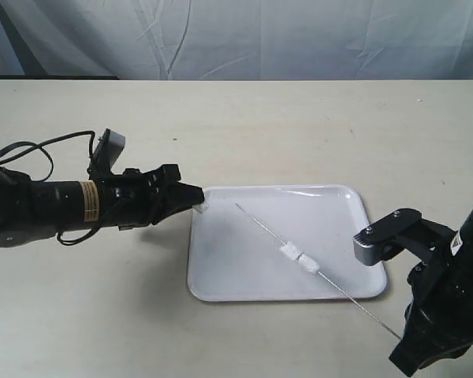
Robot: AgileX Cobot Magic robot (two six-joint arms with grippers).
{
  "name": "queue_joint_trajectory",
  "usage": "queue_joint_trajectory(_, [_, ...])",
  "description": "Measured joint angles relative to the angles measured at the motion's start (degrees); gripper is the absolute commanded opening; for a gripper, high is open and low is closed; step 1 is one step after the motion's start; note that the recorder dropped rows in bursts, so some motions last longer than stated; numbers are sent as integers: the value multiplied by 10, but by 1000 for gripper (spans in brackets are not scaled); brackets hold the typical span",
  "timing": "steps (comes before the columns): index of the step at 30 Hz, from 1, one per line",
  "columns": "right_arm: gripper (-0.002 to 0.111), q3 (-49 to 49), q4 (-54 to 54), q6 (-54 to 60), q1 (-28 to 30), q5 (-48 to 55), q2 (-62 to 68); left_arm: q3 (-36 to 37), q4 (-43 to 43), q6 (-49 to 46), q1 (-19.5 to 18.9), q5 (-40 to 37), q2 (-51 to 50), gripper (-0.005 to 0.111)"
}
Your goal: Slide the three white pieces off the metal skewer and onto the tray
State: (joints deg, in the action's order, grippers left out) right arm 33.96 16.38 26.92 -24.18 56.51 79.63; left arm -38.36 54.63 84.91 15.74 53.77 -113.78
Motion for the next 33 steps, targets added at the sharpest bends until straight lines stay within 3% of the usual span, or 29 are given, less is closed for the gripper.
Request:
queue_joint_trajectory(4, [-1,0,-22,-24,0,-3,-20,0,1,-11,20,-1,0,13])
queue_joint_trajectory(11, [-1,0,-45,-58,0,-4,-39,-20,1,-14,58,-33,0,42])
queue_joint_trajectory(20, [-1,0,-17,-63,0,-20,-40,-31,20,13,72,-38,0,44])
queue_joint_trajectory(28, [-1,0,18,-63,0,-59,-40,-31,51,71,75,68,0,44])
queue_joint_trajectory(33, [-1,0,50,-63,0,-63,-40,-31,42,96,76,93,0,44])
